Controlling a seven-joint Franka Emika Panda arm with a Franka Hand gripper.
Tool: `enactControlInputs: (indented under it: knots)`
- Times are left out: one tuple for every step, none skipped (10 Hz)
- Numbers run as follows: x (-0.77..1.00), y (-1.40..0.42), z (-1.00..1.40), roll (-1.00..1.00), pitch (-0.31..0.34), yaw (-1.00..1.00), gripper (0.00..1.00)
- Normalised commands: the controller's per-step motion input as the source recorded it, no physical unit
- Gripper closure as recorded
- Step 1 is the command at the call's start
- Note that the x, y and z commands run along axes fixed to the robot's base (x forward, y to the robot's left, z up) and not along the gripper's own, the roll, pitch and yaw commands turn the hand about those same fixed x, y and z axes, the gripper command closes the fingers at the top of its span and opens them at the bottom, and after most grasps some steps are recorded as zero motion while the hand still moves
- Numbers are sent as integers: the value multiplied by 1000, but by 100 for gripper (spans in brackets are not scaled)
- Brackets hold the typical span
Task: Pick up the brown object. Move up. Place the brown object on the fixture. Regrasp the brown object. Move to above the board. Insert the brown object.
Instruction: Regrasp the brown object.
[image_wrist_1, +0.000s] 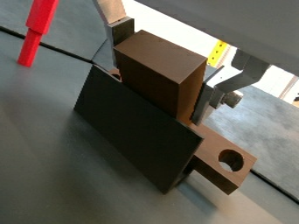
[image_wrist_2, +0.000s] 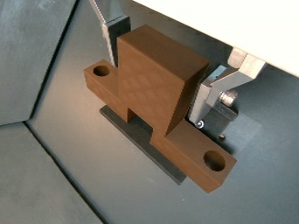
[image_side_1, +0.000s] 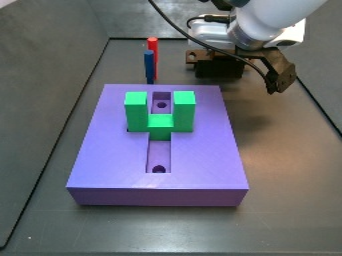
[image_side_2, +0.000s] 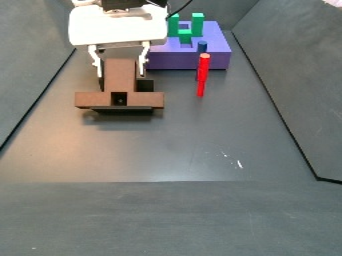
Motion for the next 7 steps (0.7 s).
enactControlInputs:
  knots:
    - [0,14,0,-189,-54,0,0]
    - [0,0,0,0,0,0,0]
    - [0,0,0,0,0,0,100]
    - [0,0,0,0,0,0,100]
    - [0,0,0,0,0,0,100]
    - [0,0,0,0,0,0,100]
    - [0,0,0,0,0,0,100]
